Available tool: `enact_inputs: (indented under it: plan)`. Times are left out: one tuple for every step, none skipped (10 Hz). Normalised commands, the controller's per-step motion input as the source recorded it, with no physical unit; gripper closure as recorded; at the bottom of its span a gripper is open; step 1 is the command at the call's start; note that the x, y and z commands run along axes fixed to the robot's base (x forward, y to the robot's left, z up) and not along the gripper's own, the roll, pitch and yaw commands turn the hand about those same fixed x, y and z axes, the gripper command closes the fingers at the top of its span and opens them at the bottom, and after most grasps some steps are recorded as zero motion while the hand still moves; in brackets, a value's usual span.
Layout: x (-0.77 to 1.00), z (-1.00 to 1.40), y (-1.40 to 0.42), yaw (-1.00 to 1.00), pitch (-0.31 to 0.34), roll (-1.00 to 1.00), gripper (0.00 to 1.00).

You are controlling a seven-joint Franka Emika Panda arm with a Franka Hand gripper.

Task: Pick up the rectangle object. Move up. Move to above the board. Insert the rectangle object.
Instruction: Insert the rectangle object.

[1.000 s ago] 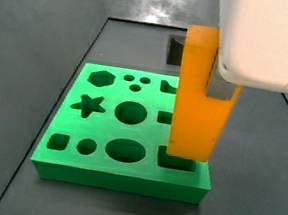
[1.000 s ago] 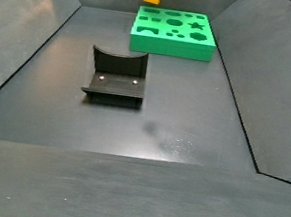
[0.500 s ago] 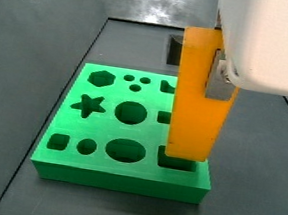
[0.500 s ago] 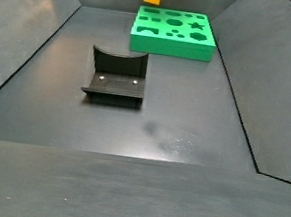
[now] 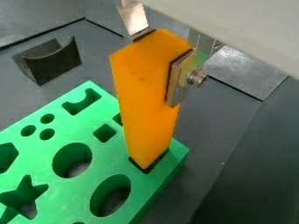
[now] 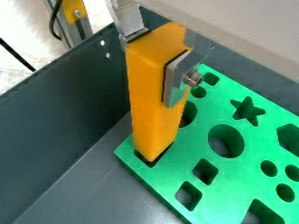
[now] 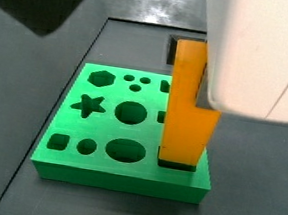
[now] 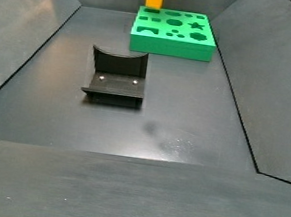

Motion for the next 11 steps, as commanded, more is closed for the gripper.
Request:
enact_inputs:
  plan:
    - [0.02, -0.18, 0.00, 0.06, 0.000, 0.02, 1.00]
    - [0.04, -0.17, 0.00, 0.07, 0.000, 0.02, 1.00]
    - [0.05, -0.18, 0.00, 0.07, 0.000, 0.01, 1.00]
    - [0.03, -0.18, 0.00, 0.07, 0.000, 0.00, 1.00]
    - [0.03, -0.18, 0.00, 0.07, 0.000, 0.00, 1.00]
    - [0.02, -0.16, 0.00, 0.06, 0.000, 0.00, 1.00]
    - [0.00, -0.10, 0.00, 0.03, 0.000, 0.00, 1.00]
    - [0.05, -0.09, -0.01, 0.04, 0.000, 0.00, 1.00]
    - [0.13, -0.13, 0.00, 0.09, 0.000, 0.01, 1.00]
    - [0.06, -0.10, 0.00, 0.06, 0.000, 0.00, 1.00]
    - [0.04, -0.05, 0.00, 0.04, 0.000, 0.00, 1.00]
